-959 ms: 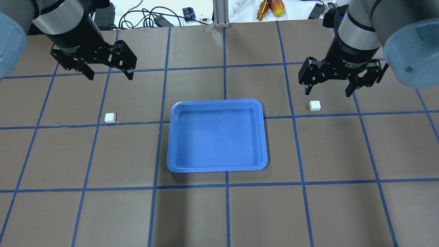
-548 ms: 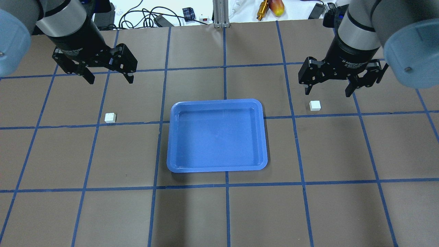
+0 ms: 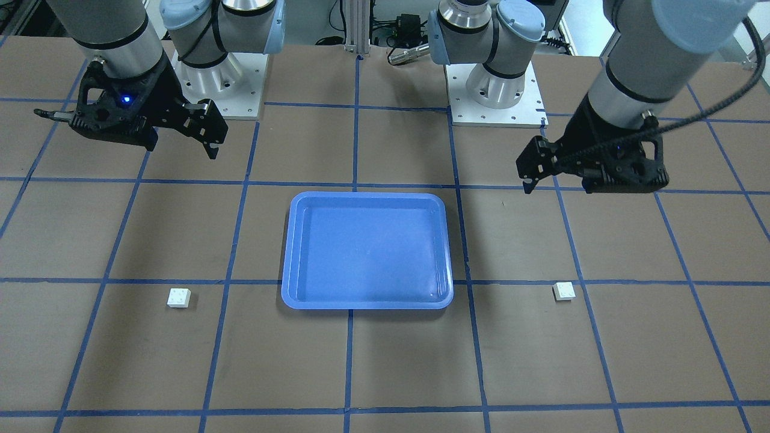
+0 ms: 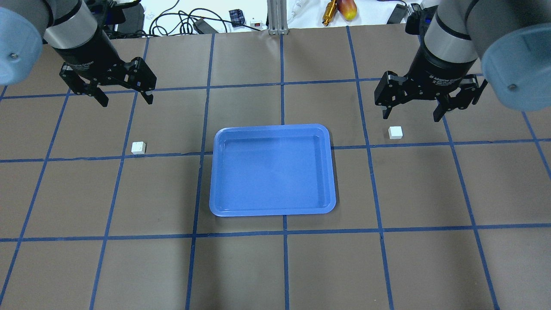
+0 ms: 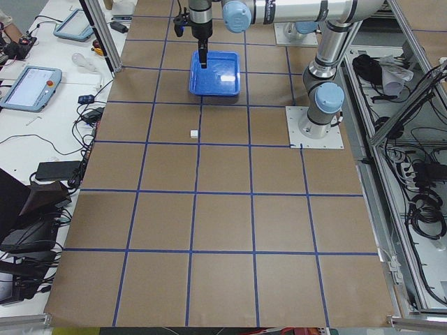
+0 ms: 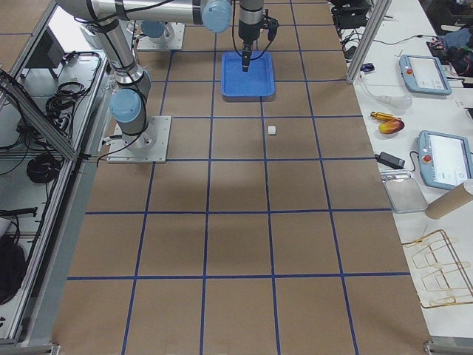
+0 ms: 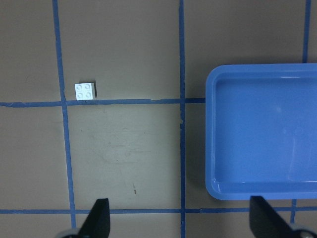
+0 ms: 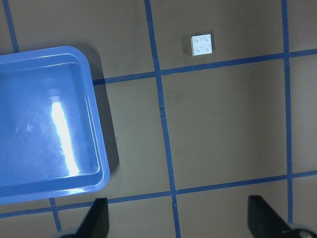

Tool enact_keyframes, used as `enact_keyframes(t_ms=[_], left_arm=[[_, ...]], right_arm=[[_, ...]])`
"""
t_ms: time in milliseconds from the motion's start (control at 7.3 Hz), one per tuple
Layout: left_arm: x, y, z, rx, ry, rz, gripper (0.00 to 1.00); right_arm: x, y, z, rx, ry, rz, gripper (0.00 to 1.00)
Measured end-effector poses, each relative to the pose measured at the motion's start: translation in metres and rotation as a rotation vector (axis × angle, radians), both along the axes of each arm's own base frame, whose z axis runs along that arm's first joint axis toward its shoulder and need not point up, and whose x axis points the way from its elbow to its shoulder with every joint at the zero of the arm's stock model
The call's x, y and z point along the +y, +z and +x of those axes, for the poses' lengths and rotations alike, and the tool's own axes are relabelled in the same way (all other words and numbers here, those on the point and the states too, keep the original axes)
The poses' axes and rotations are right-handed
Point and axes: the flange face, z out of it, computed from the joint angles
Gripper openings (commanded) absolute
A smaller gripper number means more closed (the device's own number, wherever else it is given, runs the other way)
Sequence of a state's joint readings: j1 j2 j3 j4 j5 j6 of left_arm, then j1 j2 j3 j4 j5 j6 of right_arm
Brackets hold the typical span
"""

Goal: Assemble white blocks and place on blue tray

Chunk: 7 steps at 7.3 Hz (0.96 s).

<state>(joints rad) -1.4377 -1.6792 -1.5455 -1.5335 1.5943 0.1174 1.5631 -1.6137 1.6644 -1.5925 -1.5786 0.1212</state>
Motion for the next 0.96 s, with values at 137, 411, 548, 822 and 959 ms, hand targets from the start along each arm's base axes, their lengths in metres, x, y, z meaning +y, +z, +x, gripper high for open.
enact_keyframes(t_ms=[137, 411, 548, 822, 959], left_arm=[[-0.022, -0.031, 0.027, -0.02, -0.006, 0.023, 1.0], [-0.06, -0.092, 0.066, -0.04, -0.027, 0.047, 1.0], [-0.072, -0.118, 0.078, -0.038, -0.03, 0.062, 1.0], [-0.081, -0.166, 0.1, -0.033, -0.048, 0.071, 1.0], [-0.077, -0.187, 0.108, -0.028, -0.054, 0.079, 1.0]], right_arm=[[0.0, 0.0, 0.0, -0.001, 0.0, -0.001, 1.0], [0.001, 0.0, 0.0, 0.0, 0.0, 0.004, 1.0], [0.001, 0.0, 0.0, 0.0, 0.0, 0.004, 1.0], [0.0, 0.001, 0.0, 0.0, 0.0, -0.001, 1.0], [0.0, 0.001, 0.0, -0.001, 0.001, -0.003, 1.0]])
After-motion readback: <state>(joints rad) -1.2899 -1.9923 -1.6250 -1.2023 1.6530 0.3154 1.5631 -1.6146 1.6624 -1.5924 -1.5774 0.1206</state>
